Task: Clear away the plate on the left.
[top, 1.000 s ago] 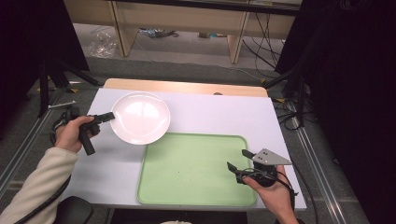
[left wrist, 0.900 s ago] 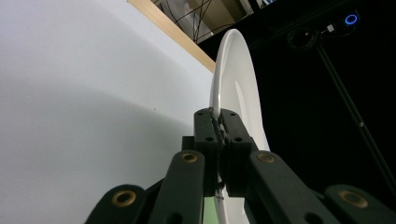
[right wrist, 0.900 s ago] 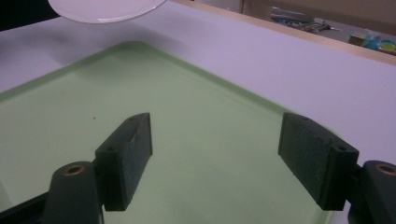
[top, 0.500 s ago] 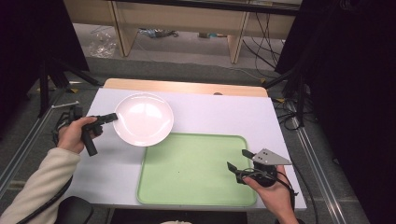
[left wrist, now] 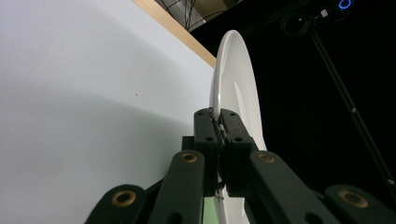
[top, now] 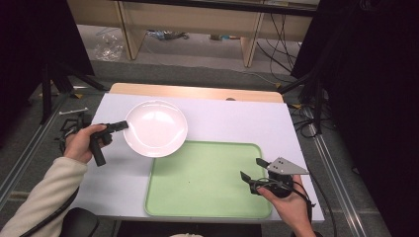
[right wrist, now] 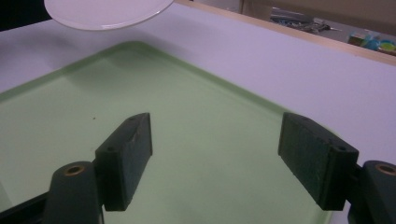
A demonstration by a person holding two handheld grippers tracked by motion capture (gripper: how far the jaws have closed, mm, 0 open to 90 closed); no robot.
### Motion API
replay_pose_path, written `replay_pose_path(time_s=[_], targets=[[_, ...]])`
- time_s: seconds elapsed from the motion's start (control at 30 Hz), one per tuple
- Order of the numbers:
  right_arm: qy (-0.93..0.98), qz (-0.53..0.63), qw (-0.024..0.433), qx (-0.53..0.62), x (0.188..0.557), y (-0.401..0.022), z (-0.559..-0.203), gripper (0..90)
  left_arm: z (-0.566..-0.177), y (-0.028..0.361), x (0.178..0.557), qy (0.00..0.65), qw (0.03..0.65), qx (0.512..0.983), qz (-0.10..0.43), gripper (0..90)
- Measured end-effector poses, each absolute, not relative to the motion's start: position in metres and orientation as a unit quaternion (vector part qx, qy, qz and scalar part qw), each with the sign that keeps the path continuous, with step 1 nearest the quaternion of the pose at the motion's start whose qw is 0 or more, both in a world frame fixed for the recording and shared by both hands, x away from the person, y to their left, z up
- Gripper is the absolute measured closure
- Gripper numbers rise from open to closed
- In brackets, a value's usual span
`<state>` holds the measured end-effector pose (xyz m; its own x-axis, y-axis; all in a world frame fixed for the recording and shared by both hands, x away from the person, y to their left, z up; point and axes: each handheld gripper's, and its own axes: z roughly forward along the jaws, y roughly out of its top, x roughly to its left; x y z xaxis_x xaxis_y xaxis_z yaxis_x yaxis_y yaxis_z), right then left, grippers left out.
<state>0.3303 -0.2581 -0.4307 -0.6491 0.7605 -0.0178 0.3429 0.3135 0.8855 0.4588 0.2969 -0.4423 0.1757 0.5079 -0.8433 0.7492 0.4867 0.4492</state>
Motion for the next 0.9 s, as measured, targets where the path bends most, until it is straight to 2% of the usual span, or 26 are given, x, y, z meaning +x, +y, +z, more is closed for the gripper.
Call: replay_pose_path(time_s=[0.9], targets=[[0.778,0.468,0.223,0.355,0.33,-0.258,-0.43,26.9,-0.439,0.274,0.454,0.618,0.583,0.511,-0.129,86.6]])
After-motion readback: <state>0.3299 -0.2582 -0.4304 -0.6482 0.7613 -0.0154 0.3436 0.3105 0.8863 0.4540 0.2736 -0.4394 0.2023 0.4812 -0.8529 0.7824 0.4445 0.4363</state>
